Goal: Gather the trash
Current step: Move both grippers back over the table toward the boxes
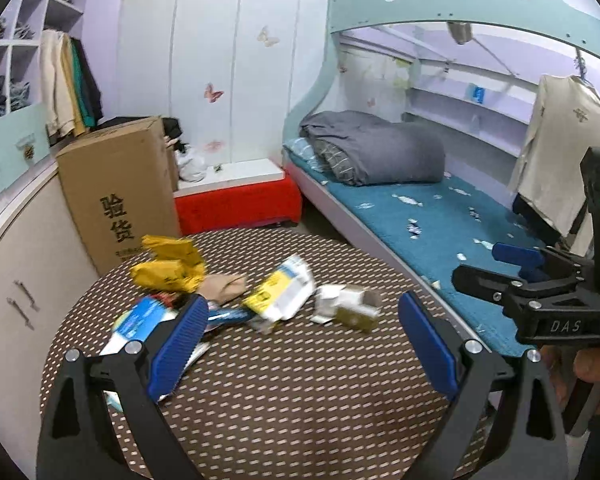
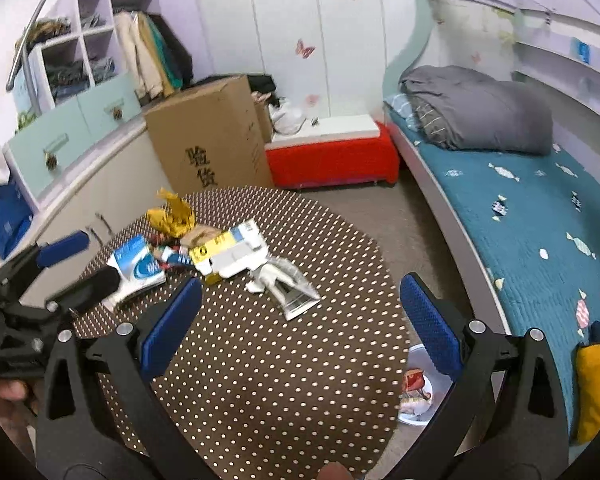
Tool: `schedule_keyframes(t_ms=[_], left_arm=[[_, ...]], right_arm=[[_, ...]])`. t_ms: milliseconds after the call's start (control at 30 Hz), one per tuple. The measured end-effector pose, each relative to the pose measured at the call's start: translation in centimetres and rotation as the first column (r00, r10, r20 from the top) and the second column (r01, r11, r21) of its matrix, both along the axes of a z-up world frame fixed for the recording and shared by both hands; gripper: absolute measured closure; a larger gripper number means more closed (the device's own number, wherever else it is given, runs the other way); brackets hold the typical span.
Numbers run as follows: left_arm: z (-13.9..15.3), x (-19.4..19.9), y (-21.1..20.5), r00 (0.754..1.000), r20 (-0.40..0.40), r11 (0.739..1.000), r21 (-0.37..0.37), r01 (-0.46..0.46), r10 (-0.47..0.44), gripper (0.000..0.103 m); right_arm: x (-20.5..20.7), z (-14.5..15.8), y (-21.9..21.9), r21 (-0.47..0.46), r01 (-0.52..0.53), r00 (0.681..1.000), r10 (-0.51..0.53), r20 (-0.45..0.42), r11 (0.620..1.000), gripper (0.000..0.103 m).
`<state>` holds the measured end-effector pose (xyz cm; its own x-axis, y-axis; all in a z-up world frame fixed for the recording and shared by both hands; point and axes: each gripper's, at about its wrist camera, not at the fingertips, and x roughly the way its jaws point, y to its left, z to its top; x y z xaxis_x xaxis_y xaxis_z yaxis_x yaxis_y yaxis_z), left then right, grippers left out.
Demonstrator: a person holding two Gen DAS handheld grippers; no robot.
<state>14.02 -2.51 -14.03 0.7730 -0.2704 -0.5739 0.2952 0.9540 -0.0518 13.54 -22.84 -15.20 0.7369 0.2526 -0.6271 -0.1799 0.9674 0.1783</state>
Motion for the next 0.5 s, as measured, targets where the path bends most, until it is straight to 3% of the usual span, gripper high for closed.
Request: schedule_keyframes(t_ms=[267,500], left_arm=[[-2.4,1.0,6.0,0.996,-0.031,0.996,0.019,-0.082,0.083,0.009],[-5.3,3.3,9.8,0.984,-0.086,0.984,0.105,-0.144,0.153,0.009]], right_arm=[[2.1,-3.2,2.1,-0.032,-0.043,0.997,0.04,-0.072,0.999,0.006],[4.4,-5.5,2.7,-0.045,-0.058,0.991,0.052,-0.127,0.997,0.006]])
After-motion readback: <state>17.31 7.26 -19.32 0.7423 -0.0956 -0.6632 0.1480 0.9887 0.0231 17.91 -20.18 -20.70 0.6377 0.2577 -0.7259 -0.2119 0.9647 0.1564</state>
